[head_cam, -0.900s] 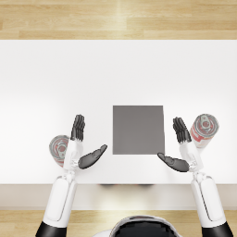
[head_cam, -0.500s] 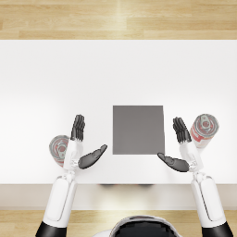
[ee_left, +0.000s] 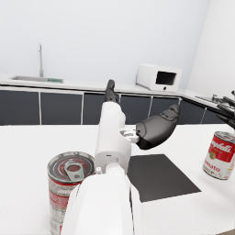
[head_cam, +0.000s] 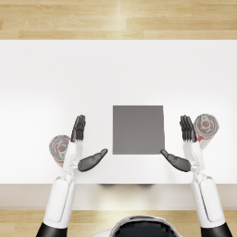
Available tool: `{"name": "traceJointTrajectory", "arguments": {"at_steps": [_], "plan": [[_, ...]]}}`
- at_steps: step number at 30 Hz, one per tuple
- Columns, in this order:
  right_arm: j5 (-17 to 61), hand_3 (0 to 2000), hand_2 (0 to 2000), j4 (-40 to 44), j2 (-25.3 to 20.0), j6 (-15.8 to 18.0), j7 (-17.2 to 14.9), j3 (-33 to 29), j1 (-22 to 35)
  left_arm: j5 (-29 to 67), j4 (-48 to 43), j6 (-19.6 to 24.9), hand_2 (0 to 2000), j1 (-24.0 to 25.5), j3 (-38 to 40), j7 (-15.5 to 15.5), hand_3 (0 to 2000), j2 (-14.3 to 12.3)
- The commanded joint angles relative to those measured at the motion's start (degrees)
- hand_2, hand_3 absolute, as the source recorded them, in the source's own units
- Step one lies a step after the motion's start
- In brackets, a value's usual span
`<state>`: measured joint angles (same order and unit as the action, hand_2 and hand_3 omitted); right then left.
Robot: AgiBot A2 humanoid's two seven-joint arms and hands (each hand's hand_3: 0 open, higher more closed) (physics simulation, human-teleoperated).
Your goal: Pick up the red can on the left and place it in the middle, then pick up the red can on the right and place it on top of the can in the middle
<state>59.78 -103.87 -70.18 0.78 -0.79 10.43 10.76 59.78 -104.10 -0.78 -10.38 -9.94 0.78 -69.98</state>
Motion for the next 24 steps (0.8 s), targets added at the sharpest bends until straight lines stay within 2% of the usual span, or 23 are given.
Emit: {"name": "traceJointTrajectory", "arguments": {"at_steps": [1, 5, 8, 14, 20, 24], "plan": [[2.5, 0, 0, -2.4, -0.3, -0.2, 0.2, -4.9, 0.5, 2.5, -2.5, 0.2, 0, -0.8, 4.7, -0.2, 0, -0.4], [12.8, 0, 0, -3.5, -0.8, -0.6, 0.6, -11.2, 0.6, 12.8, -3.8, 0.6, 0, -0.4, 10.1, -0.6, 0, -0.8], [16.9, 0, 0, -3.1, -1.0, -0.7, 0.7, -14.6, 0.4, 18.5, -5.4, 0.7, 0, 1.2, 14.0, -0.7, 0, -1.1], [18.9, 0, 0, 0.3, -1.6, -0.8, 0.8, -19.1, -0.7, 21.4, -6.7, 0.8, 0, 7.3, 19.3, -0.8, 0, -2.5], [19.2, 0, 0, 7.3, -2.2, -0.8, 0.8, -19.6, -1.8, 21.8, -4.5, 0.8, 0, 12.7, 21.3, -0.8, 0, -4.3], [19.2, 0, 0, 13.5, -2.6, -0.8, 0.8, -19.2, -1.6, 21.8, -0.8, 0.8, 0, 14.3, 20.1, -0.8, 0, -4.9]]}}
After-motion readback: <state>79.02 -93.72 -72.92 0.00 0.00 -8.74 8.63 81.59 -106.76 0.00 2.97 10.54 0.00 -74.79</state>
